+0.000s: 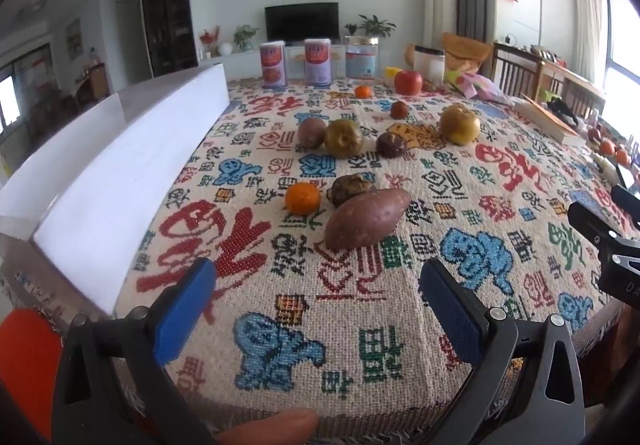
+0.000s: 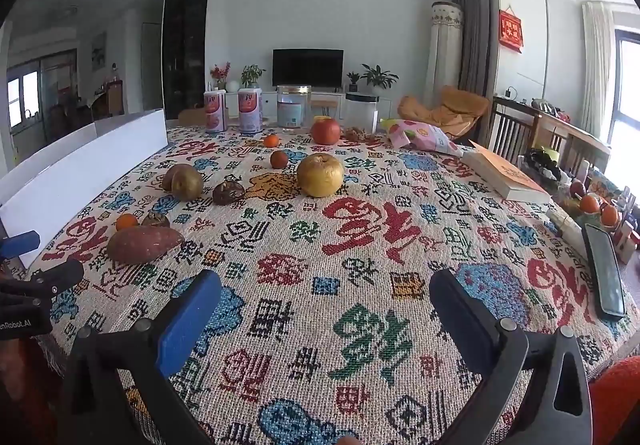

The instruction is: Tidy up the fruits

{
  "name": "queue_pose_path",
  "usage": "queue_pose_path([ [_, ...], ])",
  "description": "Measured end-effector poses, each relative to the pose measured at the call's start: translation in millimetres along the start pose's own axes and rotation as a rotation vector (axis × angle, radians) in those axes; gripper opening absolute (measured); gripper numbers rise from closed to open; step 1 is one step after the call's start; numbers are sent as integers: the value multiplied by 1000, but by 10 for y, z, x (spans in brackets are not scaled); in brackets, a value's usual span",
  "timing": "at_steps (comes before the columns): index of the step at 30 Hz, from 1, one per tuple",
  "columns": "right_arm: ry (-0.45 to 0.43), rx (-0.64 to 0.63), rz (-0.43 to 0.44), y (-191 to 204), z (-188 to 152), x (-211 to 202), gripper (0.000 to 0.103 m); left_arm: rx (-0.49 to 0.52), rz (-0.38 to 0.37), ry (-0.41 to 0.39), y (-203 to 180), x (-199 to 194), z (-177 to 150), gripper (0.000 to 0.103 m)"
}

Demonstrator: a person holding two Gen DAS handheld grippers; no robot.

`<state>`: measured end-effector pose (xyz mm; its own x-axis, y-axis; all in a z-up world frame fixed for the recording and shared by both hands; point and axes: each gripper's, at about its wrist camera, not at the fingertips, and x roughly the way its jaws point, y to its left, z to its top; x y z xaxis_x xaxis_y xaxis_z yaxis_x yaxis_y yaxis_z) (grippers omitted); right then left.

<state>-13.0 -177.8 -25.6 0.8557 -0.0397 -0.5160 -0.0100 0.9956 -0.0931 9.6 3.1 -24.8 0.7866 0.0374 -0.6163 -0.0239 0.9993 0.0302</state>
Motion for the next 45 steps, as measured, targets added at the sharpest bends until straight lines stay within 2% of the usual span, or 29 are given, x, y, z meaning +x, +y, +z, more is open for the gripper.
queue_pose_path([
  [14, 47, -13, 9, 41, -69, 149, 103, 23, -3, -4, -73, 3, -41, 102],
  [45, 48, -35, 29, 109, -66, 167, 103, 15, -5, -12, -43, -27, 3, 102],
])
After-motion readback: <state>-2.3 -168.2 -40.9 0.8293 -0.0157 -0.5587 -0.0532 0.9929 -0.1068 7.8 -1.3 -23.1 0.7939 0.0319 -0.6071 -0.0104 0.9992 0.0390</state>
